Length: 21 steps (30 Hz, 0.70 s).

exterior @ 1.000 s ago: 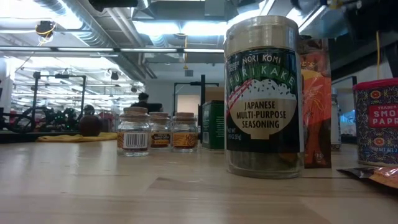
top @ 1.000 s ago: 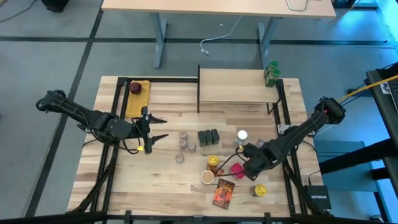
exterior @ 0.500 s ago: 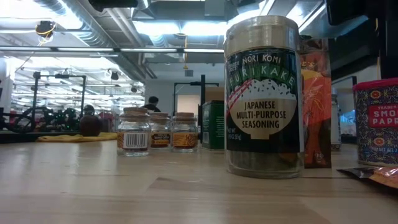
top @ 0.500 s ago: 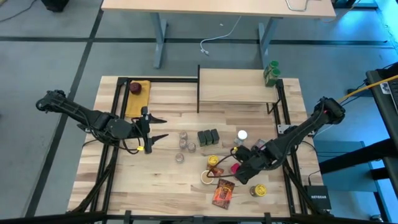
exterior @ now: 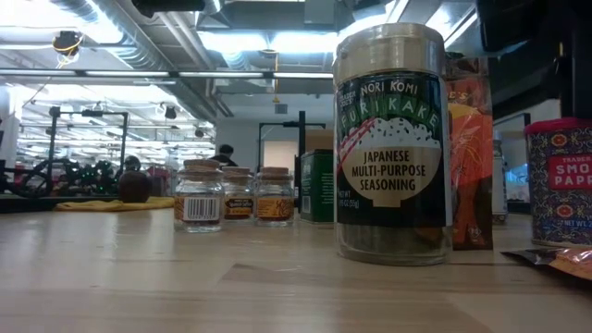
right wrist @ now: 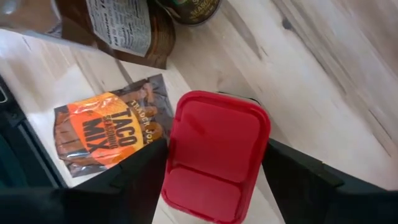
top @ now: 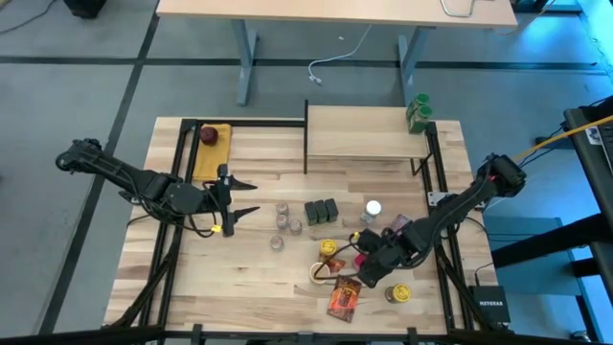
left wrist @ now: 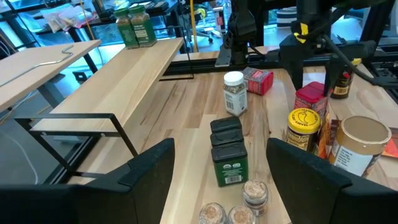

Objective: Shelf spices
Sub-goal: Put the bottom red seasoning can on the shelf

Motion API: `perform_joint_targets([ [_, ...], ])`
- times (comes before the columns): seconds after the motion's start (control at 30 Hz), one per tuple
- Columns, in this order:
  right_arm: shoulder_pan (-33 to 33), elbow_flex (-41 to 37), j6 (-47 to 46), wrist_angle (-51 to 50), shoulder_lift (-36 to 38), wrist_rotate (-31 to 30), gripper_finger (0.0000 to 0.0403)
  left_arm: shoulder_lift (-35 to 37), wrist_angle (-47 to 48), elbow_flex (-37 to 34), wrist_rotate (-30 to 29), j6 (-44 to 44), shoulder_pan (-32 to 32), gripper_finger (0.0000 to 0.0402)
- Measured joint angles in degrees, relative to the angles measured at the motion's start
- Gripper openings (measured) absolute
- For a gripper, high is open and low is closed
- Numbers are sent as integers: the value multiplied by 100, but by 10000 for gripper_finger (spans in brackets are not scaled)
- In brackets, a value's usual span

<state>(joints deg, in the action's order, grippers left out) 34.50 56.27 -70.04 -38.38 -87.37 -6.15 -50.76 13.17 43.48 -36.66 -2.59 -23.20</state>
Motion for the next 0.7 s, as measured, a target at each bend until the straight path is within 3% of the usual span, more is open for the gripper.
perform_joint_targets([
  [0.57,-13,-9,786,62,-523,-341,264,0,-2,0,2,0,0,249],
  [0.7,-50,-9,948,55,-512,-337,237,0,-2,0,2,0,-1,249],
])
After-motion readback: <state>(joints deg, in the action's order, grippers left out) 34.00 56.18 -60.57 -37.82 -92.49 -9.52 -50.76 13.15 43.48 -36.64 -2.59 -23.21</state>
